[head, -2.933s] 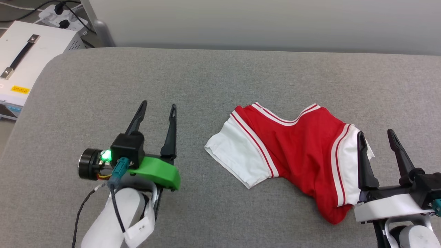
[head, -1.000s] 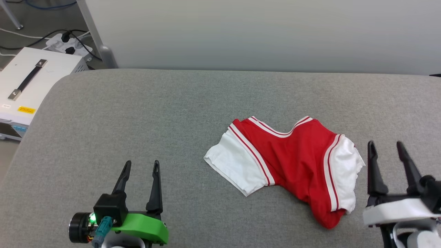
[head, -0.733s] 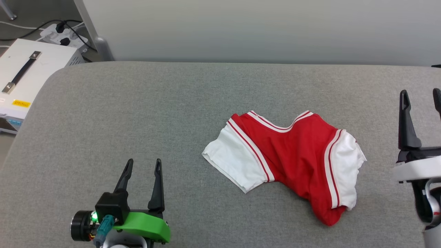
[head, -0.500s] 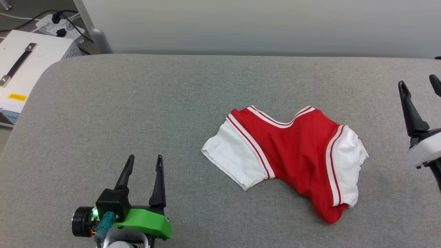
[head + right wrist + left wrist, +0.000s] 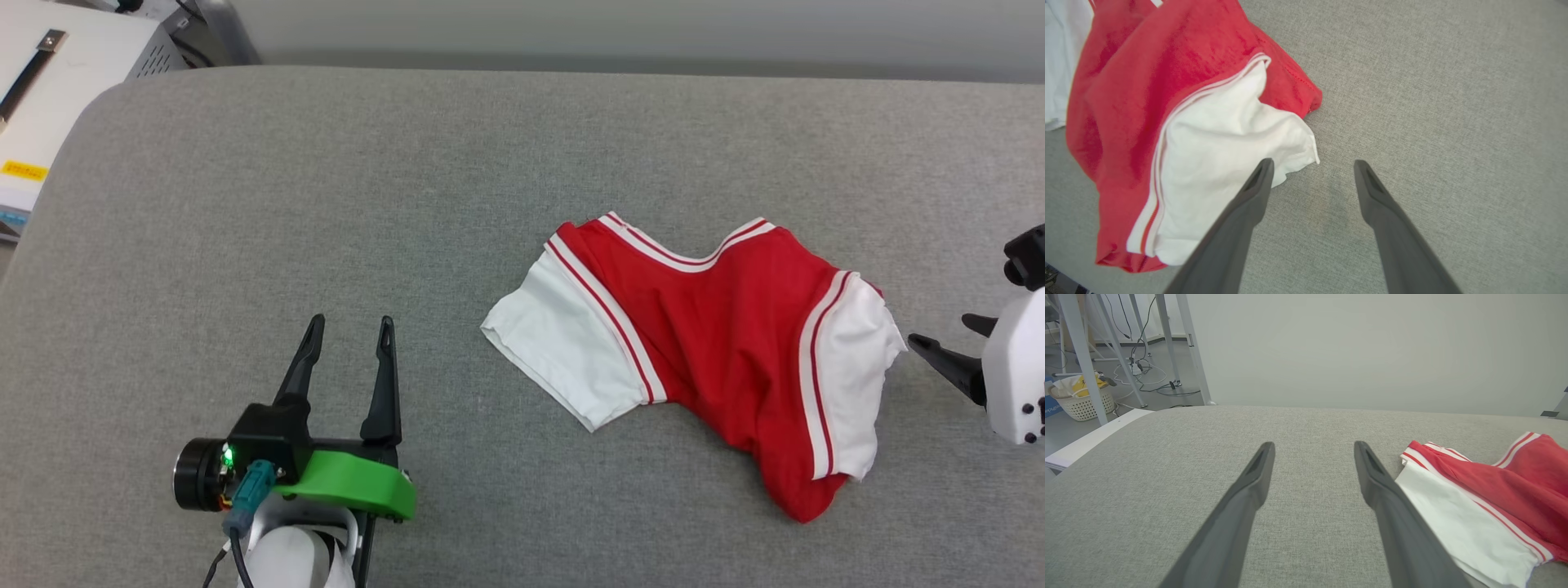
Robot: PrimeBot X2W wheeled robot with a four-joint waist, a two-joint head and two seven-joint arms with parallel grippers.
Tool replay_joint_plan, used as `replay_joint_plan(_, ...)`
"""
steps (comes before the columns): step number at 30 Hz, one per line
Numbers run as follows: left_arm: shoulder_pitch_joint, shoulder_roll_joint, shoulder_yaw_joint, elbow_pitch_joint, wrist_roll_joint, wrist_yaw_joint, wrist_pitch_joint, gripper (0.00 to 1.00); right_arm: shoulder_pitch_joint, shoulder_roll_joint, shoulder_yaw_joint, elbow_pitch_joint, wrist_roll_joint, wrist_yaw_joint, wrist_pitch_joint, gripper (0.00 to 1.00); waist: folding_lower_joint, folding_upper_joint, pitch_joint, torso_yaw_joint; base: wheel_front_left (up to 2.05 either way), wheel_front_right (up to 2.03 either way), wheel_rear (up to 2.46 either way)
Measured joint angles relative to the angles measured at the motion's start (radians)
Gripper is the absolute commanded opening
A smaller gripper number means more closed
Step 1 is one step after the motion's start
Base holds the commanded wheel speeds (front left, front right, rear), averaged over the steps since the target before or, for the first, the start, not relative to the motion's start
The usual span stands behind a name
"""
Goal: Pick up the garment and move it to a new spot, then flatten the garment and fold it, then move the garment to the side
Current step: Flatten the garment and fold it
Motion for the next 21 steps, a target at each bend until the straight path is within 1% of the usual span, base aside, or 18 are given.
replay_joint_plan(2,-0.014,0.000,-0.006,-0.002,-0.002,0.001,0.000,1.00,-0.033,-0.001,0.029,0.014,0.010,0.000,0.040,1.00,0.0000,0.0000,0.020,0.006,0.00,0.00,0.00)
replay_joint_plan(6,-0.040,0.000,-0.023,-0.003,-0.014,0.007,0.000,1.00,-0.088,0.005,0.090,0.072,0.012,0.000,0.071,1.00,0.0001,0.0000,0.059,0.018,0.00,0.00,0.00)
replay_joint_plan(10,-0.067,0.000,-0.032,-0.003,-0.026,0.007,0.000,1.00,-0.120,0.022,0.153,0.143,0.000,0.000,0.056,1.00,0.0001,0.0000,0.095,0.035,0.00,0.00,0.00)
replay_joint_plan(12,-0.074,0.000,-0.037,-0.002,-0.027,0.011,0.000,1.00,-0.136,0.030,0.178,0.178,0.002,0.000,0.030,1.00,0.0001,0.0000,0.112,0.046,0.00,0.00,0.00)
replay_joint_plan(19,-0.082,0.000,-0.037,0.004,-0.027,0.019,0.000,1.00,-0.172,0.019,0.265,0.244,0.014,-0.001,-0.009,1.00,0.0000,-0.0001,0.134,0.073,0.00,0.00,0.00)
replay_joint_plan(20,-0.082,0.000,-0.036,0.005,-0.027,0.021,0.000,1.00,-0.173,0.018,0.270,0.248,0.020,-0.001,-0.019,0.48,0.0000,-0.0001,0.132,0.072,0.00,0.00,0.00)
replay_joint_plan(21,-0.081,0.000,-0.036,0.007,-0.027,0.022,0.000,1.00,-0.173,0.018,0.276,0.251,0.030,-0.001,-0.036,0.00,0.0000,-0.0001,0.129,0.071,0.00,0.00,0.00)
